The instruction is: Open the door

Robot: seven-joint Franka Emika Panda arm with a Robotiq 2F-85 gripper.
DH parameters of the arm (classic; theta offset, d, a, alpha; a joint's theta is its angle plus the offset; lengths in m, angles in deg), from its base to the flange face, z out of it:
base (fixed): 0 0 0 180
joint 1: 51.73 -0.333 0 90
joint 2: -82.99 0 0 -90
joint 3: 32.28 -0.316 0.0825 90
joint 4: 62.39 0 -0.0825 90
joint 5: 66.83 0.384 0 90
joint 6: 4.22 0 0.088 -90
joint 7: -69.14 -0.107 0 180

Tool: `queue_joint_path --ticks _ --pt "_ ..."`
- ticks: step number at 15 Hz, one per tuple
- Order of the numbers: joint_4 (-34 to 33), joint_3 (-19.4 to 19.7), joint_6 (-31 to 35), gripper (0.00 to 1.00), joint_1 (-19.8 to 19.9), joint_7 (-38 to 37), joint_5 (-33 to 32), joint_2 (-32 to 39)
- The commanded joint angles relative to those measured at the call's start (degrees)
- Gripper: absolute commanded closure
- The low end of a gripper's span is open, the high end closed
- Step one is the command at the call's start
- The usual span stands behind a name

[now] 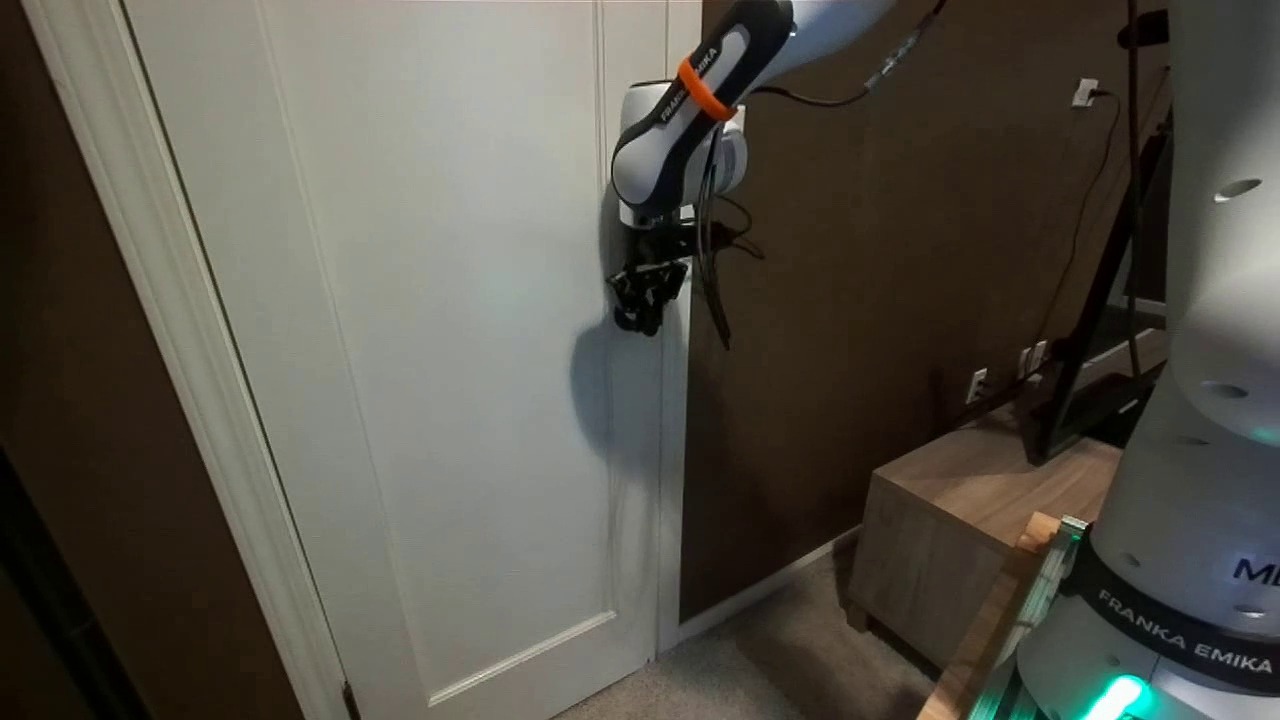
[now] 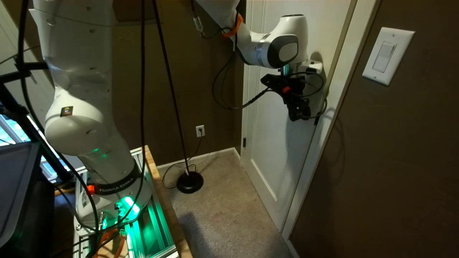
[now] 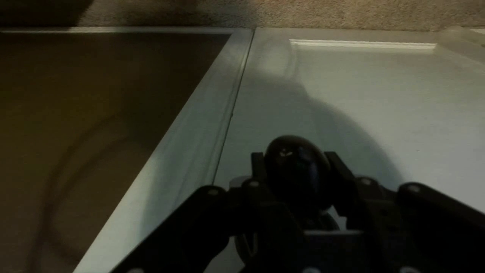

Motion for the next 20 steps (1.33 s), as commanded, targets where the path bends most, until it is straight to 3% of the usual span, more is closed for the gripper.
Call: queue_joint_path --ticks 1,12,16,20 --pt "0.40 -3.97 2.96 0.84 4.21 13.25 14.37 1.15" --pt "7.36 -9.63 -2.96 0.84 13.99 46.30 49.08 -3.94" --pt "10.67 -7.60 -7.02 0.84 14.17 54.45 58.55 -6.04" --pt "14.68 -3.97 -13.39 0.84 12.98 58.54 63.36 -8.83"
